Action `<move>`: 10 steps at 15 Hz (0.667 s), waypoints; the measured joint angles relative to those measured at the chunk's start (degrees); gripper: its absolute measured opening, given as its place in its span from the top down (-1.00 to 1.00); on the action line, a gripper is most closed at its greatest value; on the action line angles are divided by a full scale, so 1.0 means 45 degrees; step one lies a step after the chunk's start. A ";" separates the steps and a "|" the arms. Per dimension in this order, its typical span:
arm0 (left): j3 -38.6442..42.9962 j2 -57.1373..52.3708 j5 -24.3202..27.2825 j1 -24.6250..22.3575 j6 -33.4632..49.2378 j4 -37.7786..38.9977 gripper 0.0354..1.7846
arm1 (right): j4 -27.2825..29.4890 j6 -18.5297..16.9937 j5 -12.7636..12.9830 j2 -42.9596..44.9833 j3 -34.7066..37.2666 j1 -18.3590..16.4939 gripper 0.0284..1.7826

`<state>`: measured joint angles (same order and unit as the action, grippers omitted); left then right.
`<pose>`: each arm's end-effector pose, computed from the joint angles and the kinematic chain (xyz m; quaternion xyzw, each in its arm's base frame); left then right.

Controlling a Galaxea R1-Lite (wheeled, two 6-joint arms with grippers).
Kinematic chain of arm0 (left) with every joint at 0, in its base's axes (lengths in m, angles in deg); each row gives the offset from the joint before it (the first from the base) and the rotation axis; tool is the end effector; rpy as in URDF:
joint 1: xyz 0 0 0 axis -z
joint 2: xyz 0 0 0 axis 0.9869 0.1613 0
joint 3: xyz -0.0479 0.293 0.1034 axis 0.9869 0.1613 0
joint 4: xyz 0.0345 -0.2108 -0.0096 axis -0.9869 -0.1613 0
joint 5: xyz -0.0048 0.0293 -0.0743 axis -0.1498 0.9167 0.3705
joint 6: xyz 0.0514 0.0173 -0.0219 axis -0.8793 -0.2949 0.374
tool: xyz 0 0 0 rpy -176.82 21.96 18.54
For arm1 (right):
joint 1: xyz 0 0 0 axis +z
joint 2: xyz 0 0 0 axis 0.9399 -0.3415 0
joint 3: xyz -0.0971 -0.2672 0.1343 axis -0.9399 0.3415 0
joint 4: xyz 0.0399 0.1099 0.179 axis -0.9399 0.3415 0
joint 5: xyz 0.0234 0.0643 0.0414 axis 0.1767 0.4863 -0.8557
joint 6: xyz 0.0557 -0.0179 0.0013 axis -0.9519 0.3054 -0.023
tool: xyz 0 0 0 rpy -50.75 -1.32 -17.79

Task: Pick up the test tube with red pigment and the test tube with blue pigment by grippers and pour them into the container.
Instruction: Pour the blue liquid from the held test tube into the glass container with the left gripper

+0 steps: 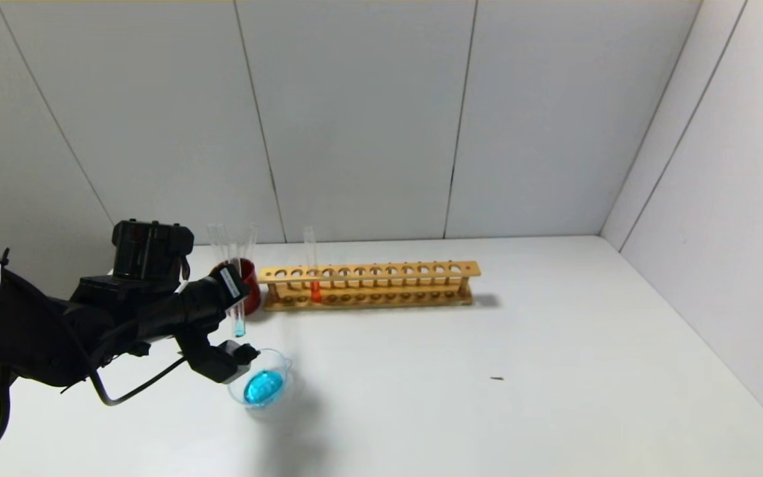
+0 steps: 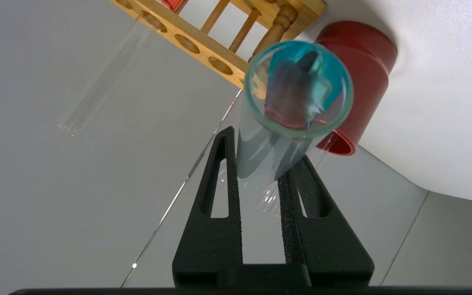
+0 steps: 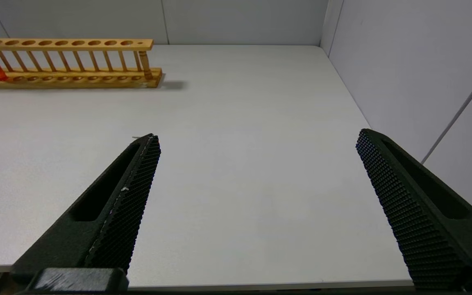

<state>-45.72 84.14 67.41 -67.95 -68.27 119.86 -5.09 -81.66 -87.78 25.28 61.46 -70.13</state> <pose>0.3444 -0.0793 0.0957 0.9037 -0.0158 -0.2847 0.3194 0.0241 0.0003 0.0757 -0.0020 -0.0006 0.0020 1.0000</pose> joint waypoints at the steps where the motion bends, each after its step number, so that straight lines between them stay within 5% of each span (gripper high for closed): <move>1: 0.0000 -0.0024 0.0000 0.0011 -0.0019 0.0000 0.68 | 0.0000 0.0005 0.0005 0.0000 0.0000 0.0000 -0.96; 7: 0.0041 -0.0358 -0.0027 0.0024 -0.0141 0.0030 0.68 | 0.0000 0.0005 0.0005 0.0000 0.0000 0.0000 -0.96; 10: 0.0000 -0.0815 -0.0317 -0.0027 0.2108 0.0685 0.68 | 0.0000 0.0005 0.0000 0.0000 0.0000 0.0000 -0.96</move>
<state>-45.72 80.47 65.99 -68.07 -58.78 122.95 -5.09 -81.64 -87.78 25.28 61.46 -70.13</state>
